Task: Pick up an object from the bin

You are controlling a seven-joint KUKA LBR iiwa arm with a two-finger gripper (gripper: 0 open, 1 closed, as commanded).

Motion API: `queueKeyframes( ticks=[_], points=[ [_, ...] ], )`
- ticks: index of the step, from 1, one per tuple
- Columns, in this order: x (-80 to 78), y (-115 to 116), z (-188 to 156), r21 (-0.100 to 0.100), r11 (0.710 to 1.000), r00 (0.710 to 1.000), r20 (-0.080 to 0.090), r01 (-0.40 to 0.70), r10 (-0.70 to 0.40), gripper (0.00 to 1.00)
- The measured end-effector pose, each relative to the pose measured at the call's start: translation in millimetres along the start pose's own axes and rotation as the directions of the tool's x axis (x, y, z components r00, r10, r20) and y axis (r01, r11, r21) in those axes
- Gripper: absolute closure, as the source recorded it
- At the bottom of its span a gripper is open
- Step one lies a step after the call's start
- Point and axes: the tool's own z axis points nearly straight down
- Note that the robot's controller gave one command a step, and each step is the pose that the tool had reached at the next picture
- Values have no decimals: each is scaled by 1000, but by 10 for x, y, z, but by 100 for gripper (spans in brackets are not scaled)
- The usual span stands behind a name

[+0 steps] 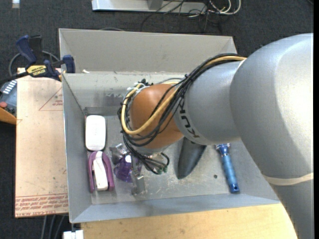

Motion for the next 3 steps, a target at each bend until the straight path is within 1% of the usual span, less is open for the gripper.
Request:
queueKeyframes(
  ticks=[1, 2, 3],
  points=[
    [-70, -62, -3, 1, 998, 998, 6, 61, -61, 0],
    [-19, -7, -4, -1, 1000, 1000, 4, 7, -7, 100],
    [-13, 0, -3, -1, 1000, 1000, 4, 1, -1, 100]
  ],
)
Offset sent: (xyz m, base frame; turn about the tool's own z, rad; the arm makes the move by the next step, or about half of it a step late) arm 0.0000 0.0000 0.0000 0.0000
